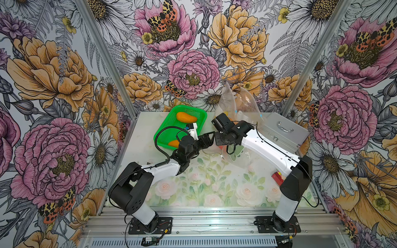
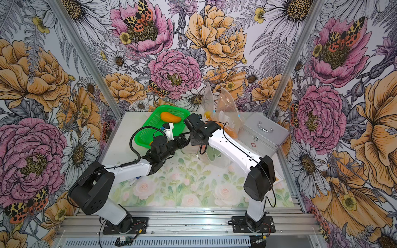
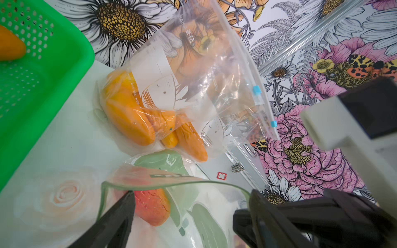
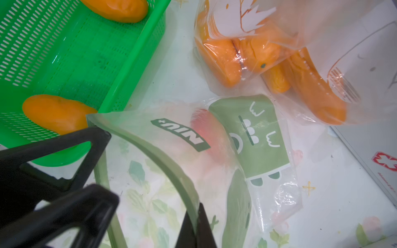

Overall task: Place the mango in a zip-top bag and seal the zipper
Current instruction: Place the mango in the zipper food storage bag.

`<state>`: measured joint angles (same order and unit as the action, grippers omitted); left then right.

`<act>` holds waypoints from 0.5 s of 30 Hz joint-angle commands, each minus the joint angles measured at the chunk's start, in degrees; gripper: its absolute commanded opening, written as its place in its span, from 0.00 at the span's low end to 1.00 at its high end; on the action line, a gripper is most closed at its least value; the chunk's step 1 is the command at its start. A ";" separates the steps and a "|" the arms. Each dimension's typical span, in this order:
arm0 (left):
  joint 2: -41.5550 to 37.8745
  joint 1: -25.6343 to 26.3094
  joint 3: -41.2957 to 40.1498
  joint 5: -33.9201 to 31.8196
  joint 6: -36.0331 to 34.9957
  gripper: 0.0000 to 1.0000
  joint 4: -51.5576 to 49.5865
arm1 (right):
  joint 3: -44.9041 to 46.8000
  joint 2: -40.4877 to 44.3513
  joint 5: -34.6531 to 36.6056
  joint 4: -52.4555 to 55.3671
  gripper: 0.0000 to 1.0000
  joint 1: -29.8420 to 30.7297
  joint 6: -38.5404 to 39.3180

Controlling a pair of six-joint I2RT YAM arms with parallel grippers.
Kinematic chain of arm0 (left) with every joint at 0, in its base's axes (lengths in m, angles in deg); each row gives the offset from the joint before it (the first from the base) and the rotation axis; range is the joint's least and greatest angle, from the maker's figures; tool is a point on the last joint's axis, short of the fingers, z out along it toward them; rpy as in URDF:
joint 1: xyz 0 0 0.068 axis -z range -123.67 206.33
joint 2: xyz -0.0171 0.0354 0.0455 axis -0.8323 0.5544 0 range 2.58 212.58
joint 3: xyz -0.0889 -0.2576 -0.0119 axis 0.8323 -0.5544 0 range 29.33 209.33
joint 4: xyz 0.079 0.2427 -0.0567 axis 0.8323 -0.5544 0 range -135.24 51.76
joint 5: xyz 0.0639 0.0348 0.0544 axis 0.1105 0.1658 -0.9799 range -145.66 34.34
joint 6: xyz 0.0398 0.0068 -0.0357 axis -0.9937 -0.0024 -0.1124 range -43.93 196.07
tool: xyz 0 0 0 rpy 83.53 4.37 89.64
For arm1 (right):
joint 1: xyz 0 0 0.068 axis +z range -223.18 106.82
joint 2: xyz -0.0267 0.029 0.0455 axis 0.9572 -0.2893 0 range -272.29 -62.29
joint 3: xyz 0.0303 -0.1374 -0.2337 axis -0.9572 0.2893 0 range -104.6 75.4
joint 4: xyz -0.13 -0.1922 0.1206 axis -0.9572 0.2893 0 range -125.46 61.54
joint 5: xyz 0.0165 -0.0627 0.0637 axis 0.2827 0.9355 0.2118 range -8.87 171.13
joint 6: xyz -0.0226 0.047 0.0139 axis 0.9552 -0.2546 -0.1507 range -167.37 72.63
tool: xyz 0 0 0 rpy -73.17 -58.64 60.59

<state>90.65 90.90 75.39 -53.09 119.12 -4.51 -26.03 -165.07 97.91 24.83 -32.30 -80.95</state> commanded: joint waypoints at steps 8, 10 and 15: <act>-1.40 -10.47 14.57 -8.66 -8.69 0.91 -31.42 | 1.88 3.10 0.01 -2.02 0.00 -0.28 -1.13; 2.42 -12.98 18.80 -8.17 -7.60 0.92 -34.41 | 2.05 3.20 -0.03 -2.11 0.00 -0.28 -1.13; 15.32 -20.13 28.55 -1.53 1.53 0.93 -36.42 | 2.17 3.11 -0.16 -2.28 0.00 -0.28 -1.06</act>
<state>100.27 73.68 100.72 -58.58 115.80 -35.04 -24.17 -163.92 97.73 23.89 -32.30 -80.98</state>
